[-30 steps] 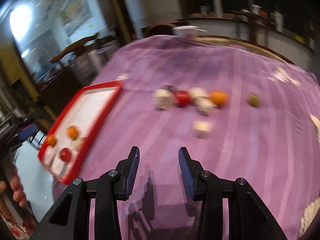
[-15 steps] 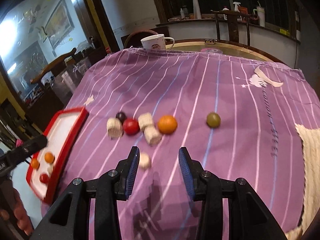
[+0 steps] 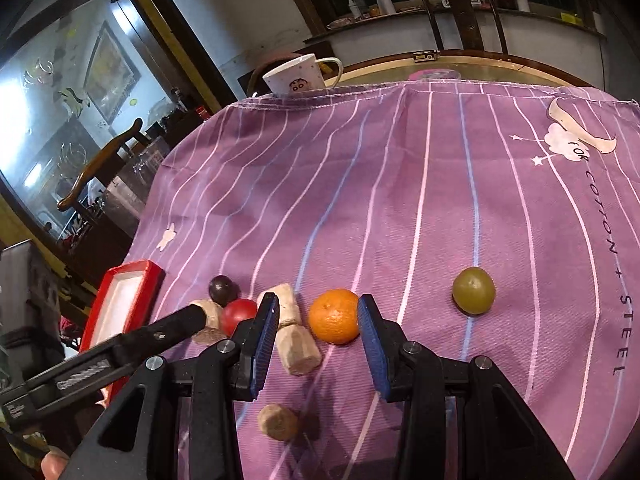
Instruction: Organize fruits
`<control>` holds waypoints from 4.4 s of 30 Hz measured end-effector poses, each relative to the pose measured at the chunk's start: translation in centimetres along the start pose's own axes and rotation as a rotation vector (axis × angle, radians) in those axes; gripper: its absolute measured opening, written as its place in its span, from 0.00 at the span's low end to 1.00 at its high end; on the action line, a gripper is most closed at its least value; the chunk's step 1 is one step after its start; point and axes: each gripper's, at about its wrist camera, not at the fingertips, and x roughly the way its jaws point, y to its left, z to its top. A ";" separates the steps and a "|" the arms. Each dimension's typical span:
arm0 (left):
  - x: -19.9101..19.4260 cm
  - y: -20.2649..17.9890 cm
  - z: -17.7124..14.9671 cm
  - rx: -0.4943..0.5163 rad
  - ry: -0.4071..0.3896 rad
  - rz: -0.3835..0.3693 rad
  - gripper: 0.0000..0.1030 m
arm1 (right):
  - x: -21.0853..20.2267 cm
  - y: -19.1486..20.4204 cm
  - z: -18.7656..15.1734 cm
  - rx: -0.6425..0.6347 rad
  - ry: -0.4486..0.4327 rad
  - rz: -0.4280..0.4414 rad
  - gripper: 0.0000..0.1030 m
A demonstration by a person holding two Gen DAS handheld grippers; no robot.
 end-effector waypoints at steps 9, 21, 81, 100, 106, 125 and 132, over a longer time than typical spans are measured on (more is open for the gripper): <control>0.5 -0.4 -0.7 0.063 -0.055 -0.007 0.46 | 1.7 -0.3 -0.6 0.013 0.009 -0.021 0.43; 1.2 -0.2 -1.2 0.099 -0.099 -0.015 0.42 | 2.5 -0.8 -1.1 0.031 -0.012 -0.043 0.39; -19.3 21.9 -1.2 -0.113 -0.228 0.175 0.61 | 4.6 26.3 -6.9 -0.325 0.104 0.145 0.50; -23.7 7.4 -12.4 0.139 -0.327 0.219 0.71 | -17.6 9.9 -13.7 -0.037 -0.244 -0.024 0.59; -25.0 2.1 -15.3 0.294 -0.384 0.243 0.71 | -22.0 9.6 -15.2 -0.057 -0.333 -0.051 0.61; -31.3 7.5 -15.3 0.263 -0.522 0.207 0.71 | -27.9 15.3 -15.5 -0.080 -0.537 -0.225 0.61; -37.2 11.6 -12.5 0.233 -0.632 0.227 0.71 | -30.6 18.4 -11.1 -0.050 -0.434 -0.045 0.61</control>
